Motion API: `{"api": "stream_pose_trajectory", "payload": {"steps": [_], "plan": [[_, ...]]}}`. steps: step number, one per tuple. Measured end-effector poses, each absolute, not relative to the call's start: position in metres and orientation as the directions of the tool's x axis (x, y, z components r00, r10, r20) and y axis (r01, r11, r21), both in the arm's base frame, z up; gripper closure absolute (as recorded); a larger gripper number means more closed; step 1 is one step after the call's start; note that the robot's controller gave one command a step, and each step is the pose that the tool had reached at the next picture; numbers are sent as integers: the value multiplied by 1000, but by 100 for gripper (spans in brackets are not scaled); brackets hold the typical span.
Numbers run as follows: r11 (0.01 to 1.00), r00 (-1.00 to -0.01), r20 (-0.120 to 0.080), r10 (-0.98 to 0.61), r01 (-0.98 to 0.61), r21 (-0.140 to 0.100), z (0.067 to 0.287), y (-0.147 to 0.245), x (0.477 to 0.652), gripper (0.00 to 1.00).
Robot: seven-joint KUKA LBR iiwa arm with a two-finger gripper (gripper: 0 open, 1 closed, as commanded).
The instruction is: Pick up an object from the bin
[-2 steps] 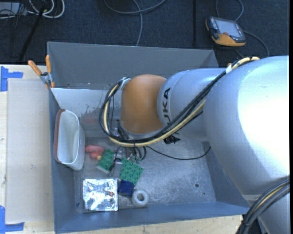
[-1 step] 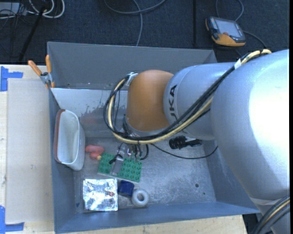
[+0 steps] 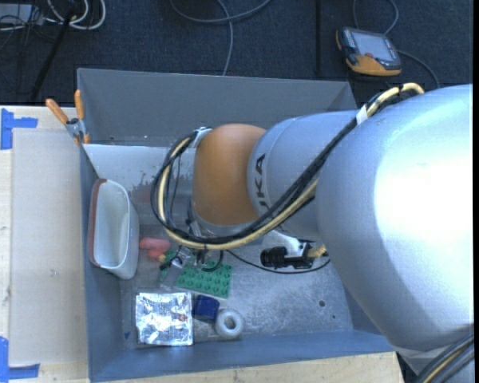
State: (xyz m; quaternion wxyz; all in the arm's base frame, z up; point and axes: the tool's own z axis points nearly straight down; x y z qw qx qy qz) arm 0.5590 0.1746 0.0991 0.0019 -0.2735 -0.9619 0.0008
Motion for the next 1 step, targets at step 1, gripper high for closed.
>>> {"api": "stream_pose_trajectory", "payload": {"steps": [1], "plan": [[715, -715, 4, 699, 699, -6, 68, 157, 543, 0]]}}
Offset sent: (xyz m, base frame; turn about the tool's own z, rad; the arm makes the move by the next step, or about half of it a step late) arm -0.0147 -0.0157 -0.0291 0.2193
